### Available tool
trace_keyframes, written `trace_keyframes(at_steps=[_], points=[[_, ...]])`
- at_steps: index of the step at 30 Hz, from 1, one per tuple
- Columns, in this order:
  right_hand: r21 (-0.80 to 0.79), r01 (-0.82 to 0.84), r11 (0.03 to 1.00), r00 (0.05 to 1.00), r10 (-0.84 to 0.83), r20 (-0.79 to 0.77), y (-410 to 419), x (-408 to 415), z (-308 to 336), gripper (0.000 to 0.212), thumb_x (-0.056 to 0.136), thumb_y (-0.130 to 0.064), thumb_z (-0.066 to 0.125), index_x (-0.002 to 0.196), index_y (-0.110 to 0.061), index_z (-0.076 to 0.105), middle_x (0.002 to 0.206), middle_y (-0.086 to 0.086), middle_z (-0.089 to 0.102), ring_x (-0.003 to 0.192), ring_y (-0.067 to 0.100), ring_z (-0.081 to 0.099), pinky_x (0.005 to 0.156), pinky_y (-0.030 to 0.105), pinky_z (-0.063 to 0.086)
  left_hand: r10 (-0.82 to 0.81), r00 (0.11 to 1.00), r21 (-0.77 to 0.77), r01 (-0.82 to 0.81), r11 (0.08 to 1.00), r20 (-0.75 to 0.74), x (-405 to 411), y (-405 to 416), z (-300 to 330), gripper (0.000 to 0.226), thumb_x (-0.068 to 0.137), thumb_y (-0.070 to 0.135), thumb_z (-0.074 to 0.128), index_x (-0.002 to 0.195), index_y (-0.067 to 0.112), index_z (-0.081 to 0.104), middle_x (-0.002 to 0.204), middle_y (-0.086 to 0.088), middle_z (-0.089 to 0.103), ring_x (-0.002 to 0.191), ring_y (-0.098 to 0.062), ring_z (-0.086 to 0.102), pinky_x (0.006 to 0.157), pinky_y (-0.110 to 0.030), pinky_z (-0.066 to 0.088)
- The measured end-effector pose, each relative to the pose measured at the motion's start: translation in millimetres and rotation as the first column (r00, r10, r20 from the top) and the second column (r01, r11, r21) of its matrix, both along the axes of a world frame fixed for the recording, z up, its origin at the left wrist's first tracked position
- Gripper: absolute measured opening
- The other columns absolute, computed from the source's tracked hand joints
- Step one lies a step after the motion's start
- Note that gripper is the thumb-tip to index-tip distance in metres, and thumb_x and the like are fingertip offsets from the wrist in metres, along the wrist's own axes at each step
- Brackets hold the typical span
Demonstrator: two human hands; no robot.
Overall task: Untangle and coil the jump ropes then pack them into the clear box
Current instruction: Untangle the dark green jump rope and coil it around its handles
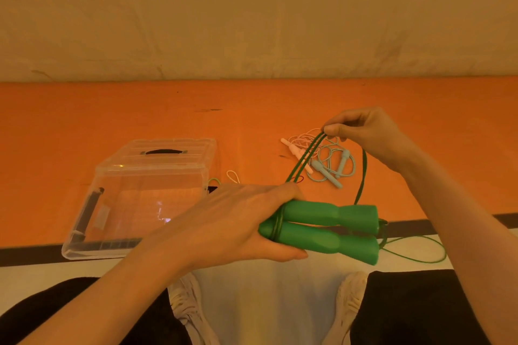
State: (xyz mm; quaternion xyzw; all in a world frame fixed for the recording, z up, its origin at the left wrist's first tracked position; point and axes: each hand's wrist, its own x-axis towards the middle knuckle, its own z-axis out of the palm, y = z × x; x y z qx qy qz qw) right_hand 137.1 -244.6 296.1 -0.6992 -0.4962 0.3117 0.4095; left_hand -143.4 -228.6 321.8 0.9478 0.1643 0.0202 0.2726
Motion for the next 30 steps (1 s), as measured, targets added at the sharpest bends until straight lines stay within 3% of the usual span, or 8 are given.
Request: trace_keyframes(at_steps=[3, 7, 10, 14, 16, 19, 24, 30], points=[[-0.009, 0.008, 1.0, 1.0, -0.008, 0.002, 1.6, -1.6, -1.8, 0.011, 0.086, -0.013, 0.068, 0.094, -0.006, 0.072, 0.078, 0.001, 0.068, 0.06, -0.009, 0.059, 0.058, 0.006, 0.043, 0.003, 0.999, -0.04, -0.001, 0.999, 0.036, 0.6, 1.3, 2.5, 0.04, 0.079, 0.063, 0.062, 0.108, 0.039, 0.047, 0.085, 0.018, 0.053, 0.083, -0.005, 0.052, 0.066, -0.022, 0.041], [-0.02, 0.018, 1.0, 0.999, -0.019, -0.027, -1.1, -1.6, -2.7, 0.005, 0.087, -0.014, 0.067, 0.087, -0.011, 0.072, 0.075, 0.0, 0.067, 0.057, -0.008, 0.057, 0.056, 0.006, 0.042, 0.08, 0.986, -0.274, -0.037, 0.961, 0.149, -2.7, 11.0, 3.8, 0.04, 0.079, 0.051, 0.071, 0.11, 0.034, 0.053, 0.088, 0.006, 0.06, 0.079, -0.014, 0.059, 0.068, -0.04, 0.048], [-0.035, 0.02, 0.999, 0.999, -0.021, -0.033, -3.5, -4.0, -3.6, 0.006, 0.087, -0.014, 0.067, 0.083, -0.013, 0.071, 0.065, -0.008, 0.067, 0.052, -0.008, 0.055, 0.051, 0.005, 0.039, 0.106, 0.972, -0.352, -0.027, 0.936, 0.208, -3.8, 12.3, 3.4, 0.037, 0.079, 0.045, 0.074, 0.108, 0.031, 0.054, 0.086, 0.003, 0.059, 0.076, -0.018, 0.058, 0.064, -0.042, 0.048], [-0.067, -0.003, 0.998, 0.995, -0.004, -0.099, -7.6, -4.0, -7.2, 0.013, 0.083, -0.013, 0.071, 0.073, -0.02, 0.074, 0.069, -0.005, 0.071, 0.063, 0.004, 0.061, 0.066, 0.023, 0.048, 0.189, 0.93, -0.437, -0.034, 0.899, 0.316, -0.7, 12.1, 1.1, 0.032, 0.08, 0.033, 0.075, 0.105, 0.026, 0.056, 0.082, 0.006, 0.061, 0.069, -0.009, 0.059, 0.059, -0.018, 0.043], [-0.042, -0.009, 0.999, 0.997, 0.006, -0.077, -11.9, -6.8, -6.1, 0.006, 0.08, -0.012, 0.07, 0.075, -0.012, 0.071, 0.066, -0.005, 0.069, 0.062, 0.002, 0.058, 0.065, 0.018, 0.047, 0.255, 0.897, -0.485, -0.054, 0.873, 0.36, 1.8, 13.7, -0.7, 0.028, 0.08, 0.029, 0.073, 0.101, 0.022, 0.055, 0.077, 0.008, 0.057, 0.064, -0.003, 0.054, 0.058, -0.01, 0.038], [-0.019, 0.018, 1.0, 0.999, -0.019, -0.038, -16.7, -9.2, -8.6, 0.019, 0.086, -0.004, 0.066, 0.071, -0.016, 0.068, 0.055, -0.013, 0.065, 0.052, -0.008, 0.055, 0.054, 0.005, 0.041, 0.339, 0.852, -0.474, -0.125, 0.872, 0.398, 4.2, 18.6, -6.0, 0.031, 0.082, 0.033, 0.072, 0.103, 0.017, 0.056, 0.078, 0.0, 0.05, 0.065, -0.006, 0.048, 0.058, -0.018, 0.037], [-0.091, -0.034, 0.995, 0.999, 0.033, -0.007, -21.5, -16.5, -14.5, 0.007, 0.084, -0.01, 0.069, 0.079, -0.013, 0.072, 0.074, 0.003, 0.067, 0.057, -0.004, 0.055, 0.056, 0.008, 0.042, 0.493, 0.754, -0.498, -0.255, 0.828, 0.433, 9.4, 28.2, -9.7, 0.034, 0.082, 0.039, 0.07, 0.105, 0.019, 0.055, 0.073, 0.011, 0.051, 0.06, -0.001, 0.047, 0.053, -0.022, 0.04], [-0.154, -0.165, 0.974, 0.984, 0.174, 0.046, -30.2, -34.4, -19.1, 0.011, 0.082, -0.01, 0.073, 0.075, -0.018, 0.071, 0.072, 0.003, 0.068, 0.063, 0.002, 0.059, 0.062, 0.014, 0.046, 0.597, 0.702, -0.419, -0.442, 0.793, 0.389, 8.6, 41.0, -17.7, 0.035, 0.081, 0.049, 0.065, 0.106, 0.028, 0.054, 0.077, 0.016, 0.056, 0.063, -0.008, 0.052, 0.063, -0.049, 0.051]])
